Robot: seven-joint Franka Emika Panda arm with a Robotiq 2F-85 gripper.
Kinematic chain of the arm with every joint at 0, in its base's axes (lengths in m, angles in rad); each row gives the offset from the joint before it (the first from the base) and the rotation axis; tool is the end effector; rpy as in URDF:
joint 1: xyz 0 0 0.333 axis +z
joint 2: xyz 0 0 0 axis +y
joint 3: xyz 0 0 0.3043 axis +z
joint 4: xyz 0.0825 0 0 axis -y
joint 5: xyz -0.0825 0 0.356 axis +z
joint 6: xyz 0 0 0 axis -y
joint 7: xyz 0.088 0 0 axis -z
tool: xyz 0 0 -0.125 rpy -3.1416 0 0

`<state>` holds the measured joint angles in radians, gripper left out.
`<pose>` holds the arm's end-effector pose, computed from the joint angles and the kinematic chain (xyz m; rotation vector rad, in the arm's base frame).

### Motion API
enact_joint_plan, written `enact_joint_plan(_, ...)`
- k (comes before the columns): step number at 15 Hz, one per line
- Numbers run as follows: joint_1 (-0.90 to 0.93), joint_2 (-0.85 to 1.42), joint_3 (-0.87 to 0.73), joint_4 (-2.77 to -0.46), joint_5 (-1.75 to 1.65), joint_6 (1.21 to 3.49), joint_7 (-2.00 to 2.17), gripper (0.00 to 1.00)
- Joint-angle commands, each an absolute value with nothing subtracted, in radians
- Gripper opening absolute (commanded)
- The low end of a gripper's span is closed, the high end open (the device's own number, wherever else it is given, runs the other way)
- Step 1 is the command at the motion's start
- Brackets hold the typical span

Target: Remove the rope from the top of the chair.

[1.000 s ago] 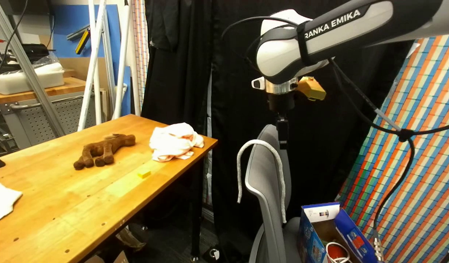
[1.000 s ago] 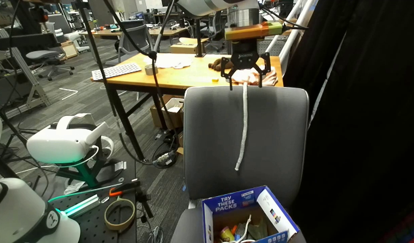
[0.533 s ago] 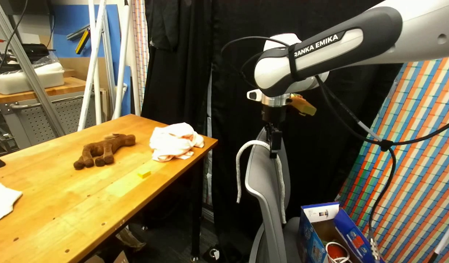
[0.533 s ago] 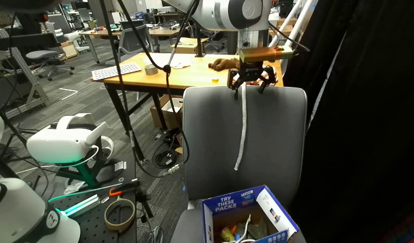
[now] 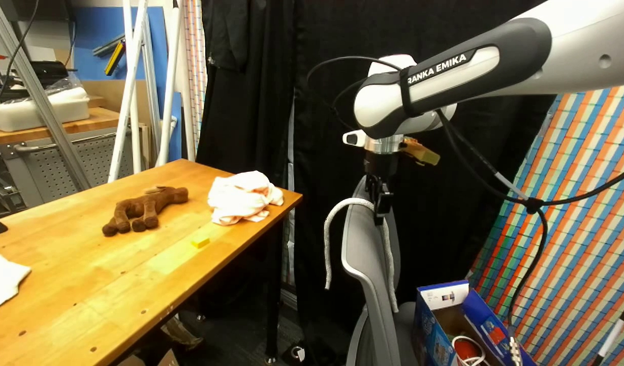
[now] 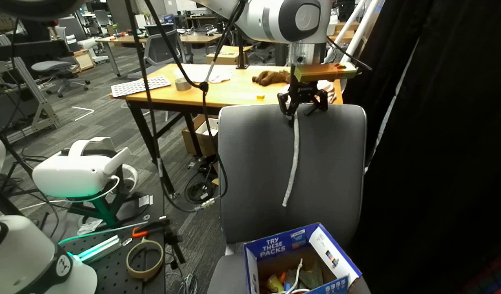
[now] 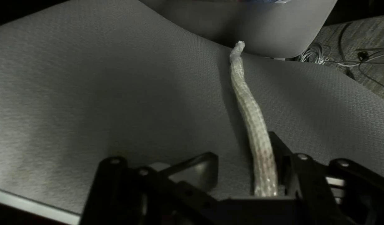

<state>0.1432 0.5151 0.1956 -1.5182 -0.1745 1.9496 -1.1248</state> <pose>0.6277 0.1872 0.3453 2.2604 2.1332 -0.1417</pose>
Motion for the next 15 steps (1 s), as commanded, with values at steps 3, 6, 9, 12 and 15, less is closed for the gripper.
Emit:
enact_joint_plan(3, 0.164, 0.495, 0.169, -1.554, -0.235, 1.976, -1.083, 0.02)
enact_joint_plan(6, 0.183, 0.439, 0.142, -1.592, -0.334, 1.979, -1.001, 0.02)
enact_joint_plan(9, 0.194, 0.382, 0.124, -1.616, -0.406, 1.976, -0.861, 0.02)
enact_joint_plan(12, 0.191, 0.299, 0.131, -1.651, -0.397, 1.958, -0.706, 0.02)
enact_joint_plan(15, 0.186, 0.209, 0.141, -1.721, -0.368, 1.924, -0.542, 0.02)
